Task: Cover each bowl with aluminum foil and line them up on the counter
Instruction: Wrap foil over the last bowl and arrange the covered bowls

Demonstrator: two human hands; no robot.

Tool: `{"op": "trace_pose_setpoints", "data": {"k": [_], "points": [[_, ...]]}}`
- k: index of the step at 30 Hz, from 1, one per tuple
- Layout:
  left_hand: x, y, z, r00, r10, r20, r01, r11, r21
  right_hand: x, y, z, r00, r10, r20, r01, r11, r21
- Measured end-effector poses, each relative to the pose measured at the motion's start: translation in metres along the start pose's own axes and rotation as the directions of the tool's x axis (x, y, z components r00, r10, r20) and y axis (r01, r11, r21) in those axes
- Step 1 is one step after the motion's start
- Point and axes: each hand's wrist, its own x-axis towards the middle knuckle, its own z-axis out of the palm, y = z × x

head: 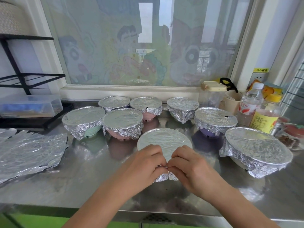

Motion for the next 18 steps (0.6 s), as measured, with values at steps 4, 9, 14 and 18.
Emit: {"op": "trace_pose_setpoints", "data": {"k": [4, 9, 14, 18], "points": [[0.001, -0.002, -0.002, 0.999, -0.003, 0.033, 0.003, 1.000, 0.001, -0.004, 0.003, -0.004, 1.000, 0.013, 0.016, -0.013, 0.999, 0.035], [-0.005, -0.008, -0.008, 0.997, -0.078, -0.002, 0.078, 0.997, -0.026, -0.006, 0.009, -0.010, 0.998, 0.041, 0.037, -0.042, 0.999, 0.032], [-0.005, -0.004, -0.005, 0.995, -0.097, 0.005, 0.097, 0.995, -0.034, -0.002, 0.004, -0.005, 0.999, 0.016, 0.035, -0.017, 1.000, 0.022], [-0.002, -0.003, -0.003, 0.997, -0.082, 0.014, 0.082, 0.996, -0.043, 0.000, 0.001, -0.001, 1.000, 0.011, 0.028, -0.011, 1.000, 0.008]]}}
